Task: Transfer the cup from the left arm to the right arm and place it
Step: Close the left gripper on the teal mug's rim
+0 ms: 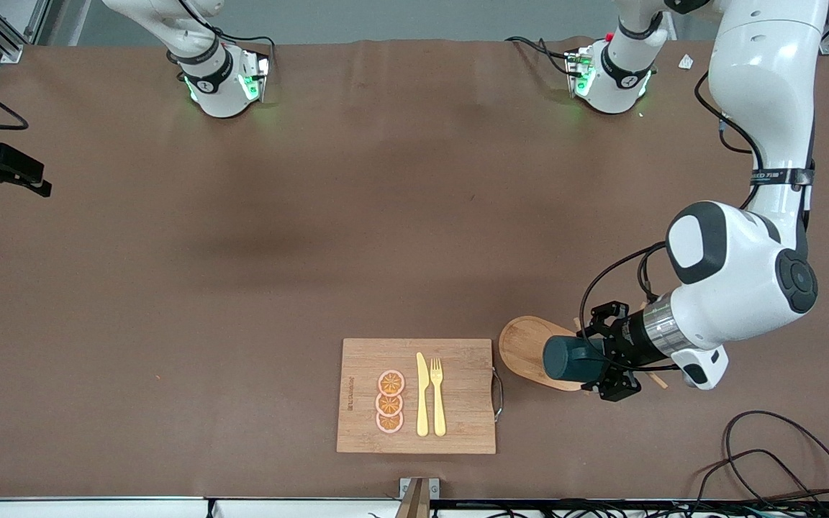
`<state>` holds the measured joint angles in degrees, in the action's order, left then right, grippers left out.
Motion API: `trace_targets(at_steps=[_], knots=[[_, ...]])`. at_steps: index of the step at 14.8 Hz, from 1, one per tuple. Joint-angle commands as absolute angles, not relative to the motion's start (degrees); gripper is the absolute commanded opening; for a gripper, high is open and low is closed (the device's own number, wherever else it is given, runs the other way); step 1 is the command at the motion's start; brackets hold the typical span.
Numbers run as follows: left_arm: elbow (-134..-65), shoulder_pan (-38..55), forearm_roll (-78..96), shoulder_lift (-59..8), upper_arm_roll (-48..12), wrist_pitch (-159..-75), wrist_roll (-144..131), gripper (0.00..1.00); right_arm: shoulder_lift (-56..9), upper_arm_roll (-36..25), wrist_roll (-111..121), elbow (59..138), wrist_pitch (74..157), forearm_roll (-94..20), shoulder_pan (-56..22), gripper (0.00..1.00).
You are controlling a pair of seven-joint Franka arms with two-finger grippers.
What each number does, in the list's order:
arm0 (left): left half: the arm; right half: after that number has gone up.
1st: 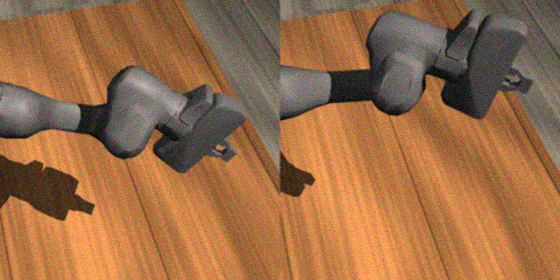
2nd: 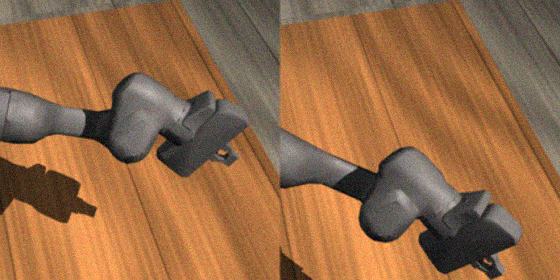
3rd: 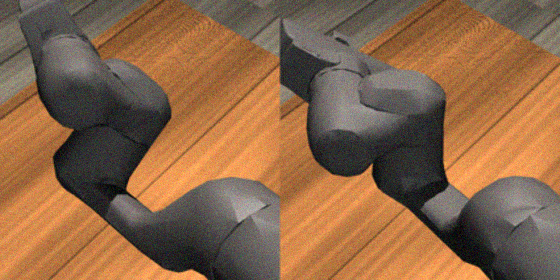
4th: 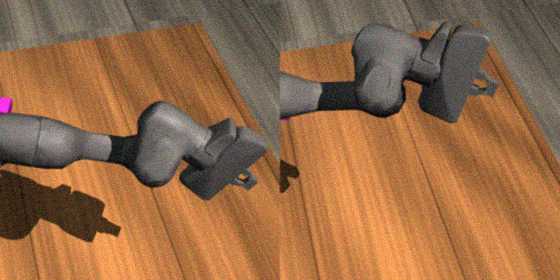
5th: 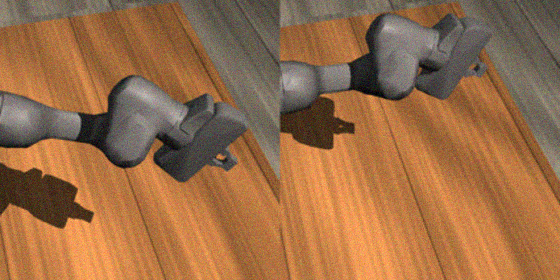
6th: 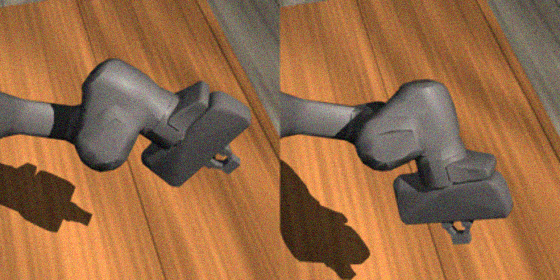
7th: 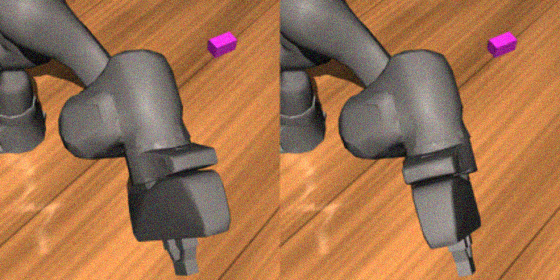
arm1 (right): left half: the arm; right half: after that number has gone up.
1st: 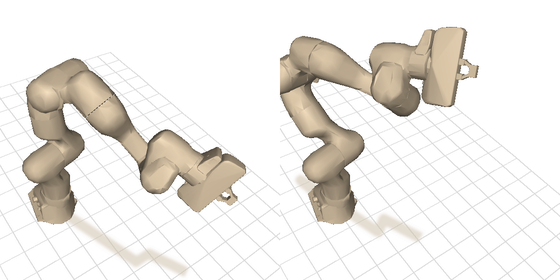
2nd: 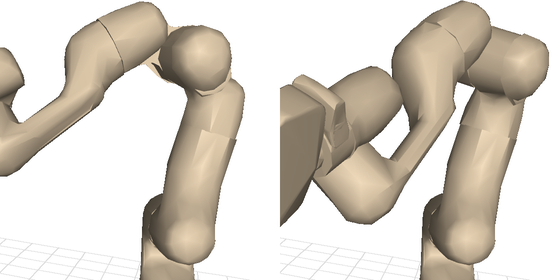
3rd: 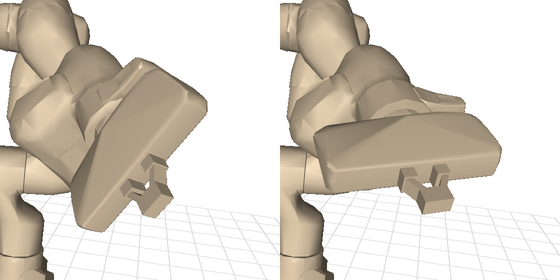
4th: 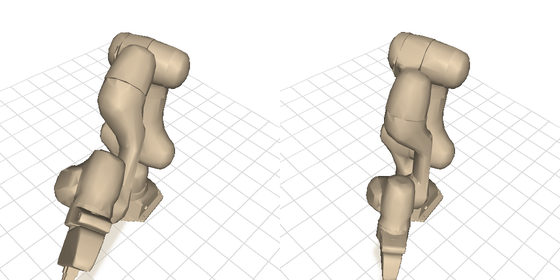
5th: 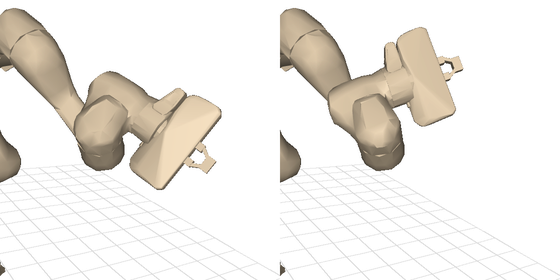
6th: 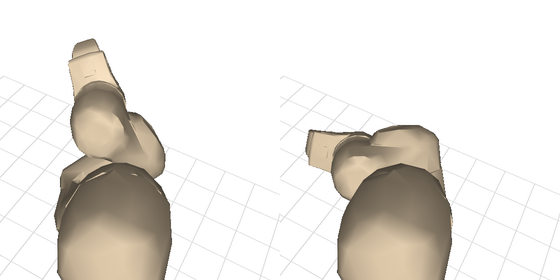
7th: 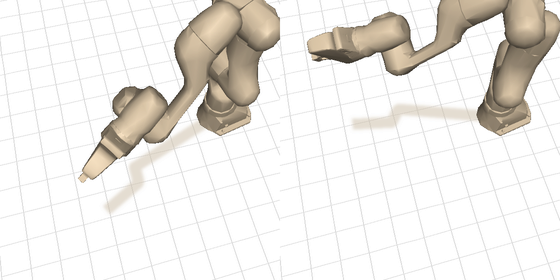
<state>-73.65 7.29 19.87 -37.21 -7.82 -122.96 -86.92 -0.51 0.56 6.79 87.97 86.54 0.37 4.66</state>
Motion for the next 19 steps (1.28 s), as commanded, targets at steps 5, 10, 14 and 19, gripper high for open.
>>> trace_targets(at_steps=[5,10,14,19], knots=[[-72.51,8.00,20.65,-38.50,-7.73,-123.40,-87.89,1.00,-0.70,0.88,6.77,87.36,86.40,-0.53,5.19,1.00],[-72.60,8.53,20.65,-39.11,-7.73,-123.40,-87.89,1.00,-0.70,0.88,6.77,87.45,86.40,-0.53,5.19,1.00],[-72.69,8.61,20.65,-39.20,-7.73,-123.40,-87.80,0.77,-0.79,0.88,6.77,87.36,86.40,-0.79,5.19,1.00],[-72.51,8.70,20.65,-38.15,-7.82,-122.88,-87.89,0.55,-0.79,0.88,6.77,87.45,86.40,-0.79,5.19,1.00]])
